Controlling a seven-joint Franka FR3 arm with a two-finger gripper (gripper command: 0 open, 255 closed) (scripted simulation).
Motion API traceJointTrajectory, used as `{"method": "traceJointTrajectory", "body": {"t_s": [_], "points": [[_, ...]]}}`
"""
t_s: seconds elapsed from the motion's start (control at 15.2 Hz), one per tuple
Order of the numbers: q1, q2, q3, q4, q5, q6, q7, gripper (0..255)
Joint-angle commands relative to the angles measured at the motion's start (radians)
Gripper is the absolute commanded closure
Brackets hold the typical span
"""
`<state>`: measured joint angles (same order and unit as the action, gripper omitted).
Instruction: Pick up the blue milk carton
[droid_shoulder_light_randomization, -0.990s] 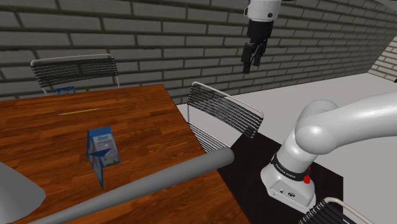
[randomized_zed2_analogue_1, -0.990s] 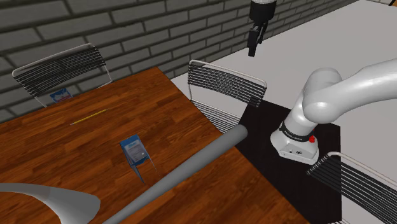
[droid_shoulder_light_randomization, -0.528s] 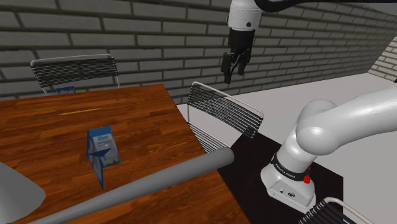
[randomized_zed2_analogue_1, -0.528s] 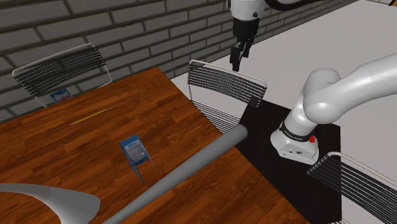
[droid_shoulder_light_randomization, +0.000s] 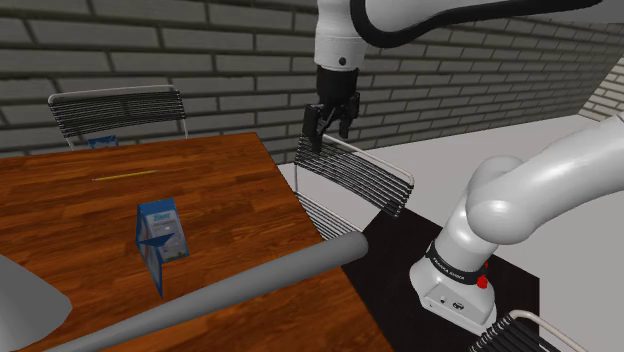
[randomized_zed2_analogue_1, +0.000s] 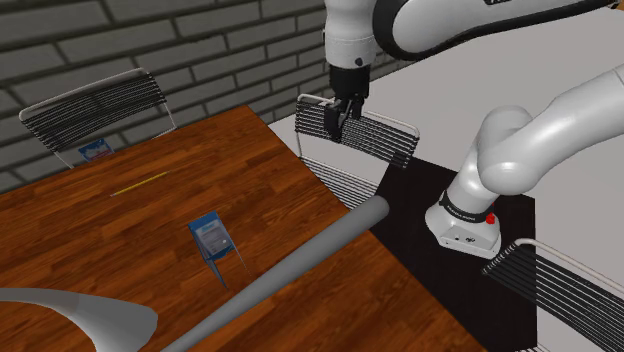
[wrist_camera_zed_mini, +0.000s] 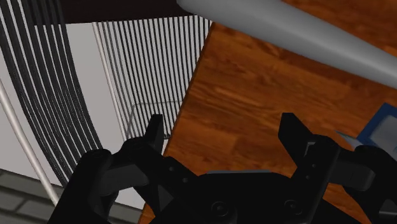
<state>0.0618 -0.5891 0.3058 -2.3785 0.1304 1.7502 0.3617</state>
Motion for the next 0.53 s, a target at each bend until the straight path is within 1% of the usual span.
{"method": "traceJointTrajectory", "body": {"t_s": [0.0, 0.26, 0.46], "points": [[0.003, 0.058, 0.041, 0.030, 0.013, 0.037, 0.053, 0], [0.003, 0.178, 0.121, 0.093, 0.018, 0.108, 0.157, 0], [0.000, 0.278, 0.179, 0.154, 0.001, 0.155, 0.241, 0]]}}
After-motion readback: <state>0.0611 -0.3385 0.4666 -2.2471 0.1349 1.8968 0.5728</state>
